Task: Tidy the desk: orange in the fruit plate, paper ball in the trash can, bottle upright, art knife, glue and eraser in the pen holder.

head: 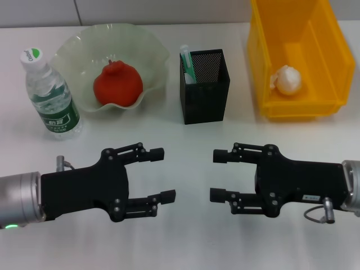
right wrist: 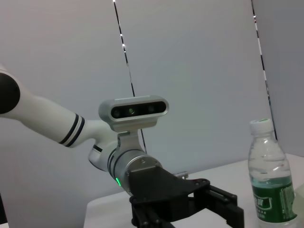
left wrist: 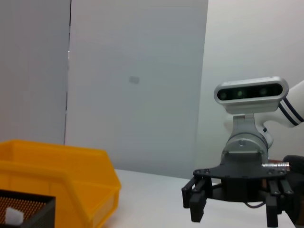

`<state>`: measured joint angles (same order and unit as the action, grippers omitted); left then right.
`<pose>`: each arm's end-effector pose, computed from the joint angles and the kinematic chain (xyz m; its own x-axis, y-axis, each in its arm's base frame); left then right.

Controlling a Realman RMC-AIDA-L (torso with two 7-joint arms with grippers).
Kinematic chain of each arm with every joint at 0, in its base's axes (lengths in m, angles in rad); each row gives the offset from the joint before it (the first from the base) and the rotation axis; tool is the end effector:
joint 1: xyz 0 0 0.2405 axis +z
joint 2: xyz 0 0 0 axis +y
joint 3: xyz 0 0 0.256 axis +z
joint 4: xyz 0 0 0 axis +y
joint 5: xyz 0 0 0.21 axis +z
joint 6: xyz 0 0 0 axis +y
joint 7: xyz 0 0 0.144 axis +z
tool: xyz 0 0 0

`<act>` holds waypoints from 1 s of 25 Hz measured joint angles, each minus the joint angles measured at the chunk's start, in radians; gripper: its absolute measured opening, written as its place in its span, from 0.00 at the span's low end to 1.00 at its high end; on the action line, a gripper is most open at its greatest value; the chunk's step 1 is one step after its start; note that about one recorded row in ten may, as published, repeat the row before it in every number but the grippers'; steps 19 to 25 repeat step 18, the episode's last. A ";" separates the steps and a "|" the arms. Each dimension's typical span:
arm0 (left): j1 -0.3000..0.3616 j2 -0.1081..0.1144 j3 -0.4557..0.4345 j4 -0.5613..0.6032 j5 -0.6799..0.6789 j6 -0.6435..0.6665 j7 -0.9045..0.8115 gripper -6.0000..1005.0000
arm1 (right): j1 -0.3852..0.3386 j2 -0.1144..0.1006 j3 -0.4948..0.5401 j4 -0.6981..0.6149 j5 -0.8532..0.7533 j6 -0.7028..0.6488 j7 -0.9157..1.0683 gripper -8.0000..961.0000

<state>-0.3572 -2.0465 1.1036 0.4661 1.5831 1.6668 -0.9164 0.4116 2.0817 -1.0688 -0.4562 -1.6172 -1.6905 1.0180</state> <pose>-0.2721 0.2530 -0.0365 0.7737 0.1044 0.6249 0.2082 -0.9734 -0.0951 0.2511 0.2601 -0.0468 0.7335 -0.1805 -0.6553 -0.2364 -0.9717 0.0031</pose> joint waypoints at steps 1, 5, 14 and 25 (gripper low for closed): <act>0.003 0.002 0.000 0.000 0.000 0.000 0.000 0.78 | 0.004 0.000 -0.001 0.002 0.000 0.005 0.000 0.76; 0.014 0.007 -0.001 0.000 0.000 0.000 0.000 0.78 | 0.023 0.002 -0.025 0.014 0.000 0.045 0.000 0.76; 0.031 0.009 -0.001 0.000 -0.005 -0.006 0.002 0.78 | 0.051 0.005 -0.050 0.016 0.007 0.079 0.001 0.76; 0.031 0.006 -0.005 0.000 -0.005 -0.013 0.006 0.78 | 0.052 0.005 -0.051 0.016 0.008 0.080 0.000 0.76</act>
